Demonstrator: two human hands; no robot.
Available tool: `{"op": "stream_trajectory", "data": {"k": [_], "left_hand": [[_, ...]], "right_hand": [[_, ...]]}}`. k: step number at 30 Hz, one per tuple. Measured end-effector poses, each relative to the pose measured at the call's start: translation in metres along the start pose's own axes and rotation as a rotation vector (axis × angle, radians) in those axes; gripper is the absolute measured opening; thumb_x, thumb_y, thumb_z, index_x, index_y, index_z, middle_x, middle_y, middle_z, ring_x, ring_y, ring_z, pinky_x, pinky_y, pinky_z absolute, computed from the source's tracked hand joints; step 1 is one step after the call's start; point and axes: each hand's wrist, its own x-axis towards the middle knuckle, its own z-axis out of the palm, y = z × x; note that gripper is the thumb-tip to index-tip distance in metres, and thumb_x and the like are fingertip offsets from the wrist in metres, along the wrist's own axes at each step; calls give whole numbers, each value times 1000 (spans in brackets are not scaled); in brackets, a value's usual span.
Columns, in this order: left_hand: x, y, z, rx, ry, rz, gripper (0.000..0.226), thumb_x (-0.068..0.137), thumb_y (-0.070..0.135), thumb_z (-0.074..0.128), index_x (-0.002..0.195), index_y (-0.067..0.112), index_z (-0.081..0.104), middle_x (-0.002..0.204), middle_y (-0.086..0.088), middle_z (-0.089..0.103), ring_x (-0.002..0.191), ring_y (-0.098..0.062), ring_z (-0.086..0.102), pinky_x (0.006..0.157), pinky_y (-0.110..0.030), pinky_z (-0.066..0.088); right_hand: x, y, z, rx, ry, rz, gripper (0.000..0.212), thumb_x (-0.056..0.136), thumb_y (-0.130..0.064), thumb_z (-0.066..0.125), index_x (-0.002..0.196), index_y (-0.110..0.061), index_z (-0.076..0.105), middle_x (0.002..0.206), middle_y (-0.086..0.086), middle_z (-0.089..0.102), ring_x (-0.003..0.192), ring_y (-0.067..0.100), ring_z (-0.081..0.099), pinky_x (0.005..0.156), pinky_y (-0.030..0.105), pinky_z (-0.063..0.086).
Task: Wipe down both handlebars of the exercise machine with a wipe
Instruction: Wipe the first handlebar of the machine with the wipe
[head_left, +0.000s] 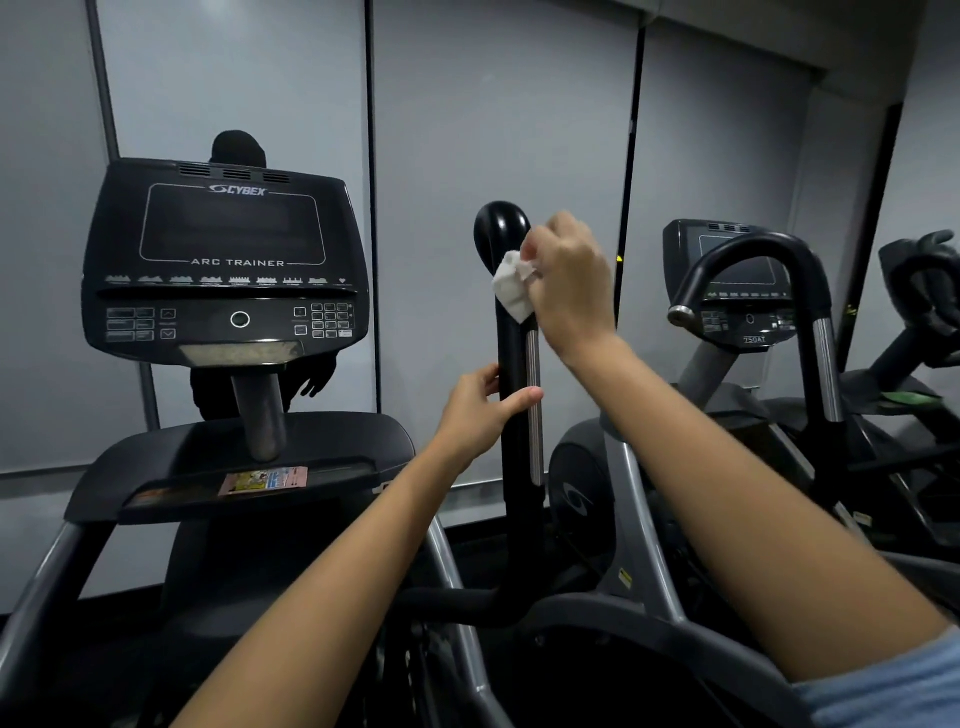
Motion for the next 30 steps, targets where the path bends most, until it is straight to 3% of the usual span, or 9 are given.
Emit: {"op": "stream_trajectory", "data": {"k": [3,7,9,11,17,21,24,28,30], "left_hand": [[1,0,1,15,4,10,55,78,35,73,125,11,56,124,-3,63,119,-19,56,99,-48,47],[1,-1,0,8,-8,41,44,81,32,70,118,10,60,114,-3,67,111,-19,61,96,-48,49],[0,-1,1,22,-1,39,63,72,46,72,123,11,57,120,-3,64,115,-20,58,98,-47,48],[2,-2,0,30,-3,41,60,75,42,73,124,12,57,120,0,64,117,-18,57,99,-46,47],[3,-7,0,113,18,89,73,77,46,69,137,12,44,136,-5,53,129,-18,45,104,-46,42],[4,-9,0,63,8,88,74,70,54,69,131,18,50,129,0,59,124,-16,51,99,-49,47],[4,-8,-1,62,2,79,65,75,45,71,130,16,52,127,-2,61,123,-18,52,98,-50,47],[4,-9,1,53,16,78,66,80,35,71,135,11,45,135,-6,54,129,-19,45,103,-47,43],[5,-11,0,34,26,73,67,81,32,70,137,9,43,136,-8,52,130,-19,43,104,-47,43]], "right_hand": [[-23,-6,10,-165,81,-144,15,66,1,74,70,-5,61,74,8,59,69,26,59,40,27,46],[-47,-4,15,-179,21,-162,20,77,-13,71,95,-3,65,94,9,64,81,26,62,60,31,56],[-43,-3,13,-156,14,-136,15,75,0,70,88,-5,66,89,8,64,78,25,61,55,32,55],[-33,-4,11,-74,-34,-101,15,76,9,63,81,-5,66,83,9,61,77,26,59,52,31,51],[-7,-9,9,-51,-107,-100,21,80,10,54,86,-6,66,88,8,60,86,24,56,61,35,53],[-34,-6,8,-251,-63,-229,23,64,11,68,78,-7,65,74,4,59,69,19,57,49,23,50],[-32,-3,5,-240,-61,-327,14,67,7,62,72,-6,65,71,7,58,65,23,58,42,24,48],[29,-10,2,-278,-259,-139,16,86,4,48,92,-2,61,100,15,56,96,29,52,65,30,40],[35,-14,9,-355,-259,-145,21,86,6,47,98,-3,62,104,12,56,98,26,53,66,30,41]]}}
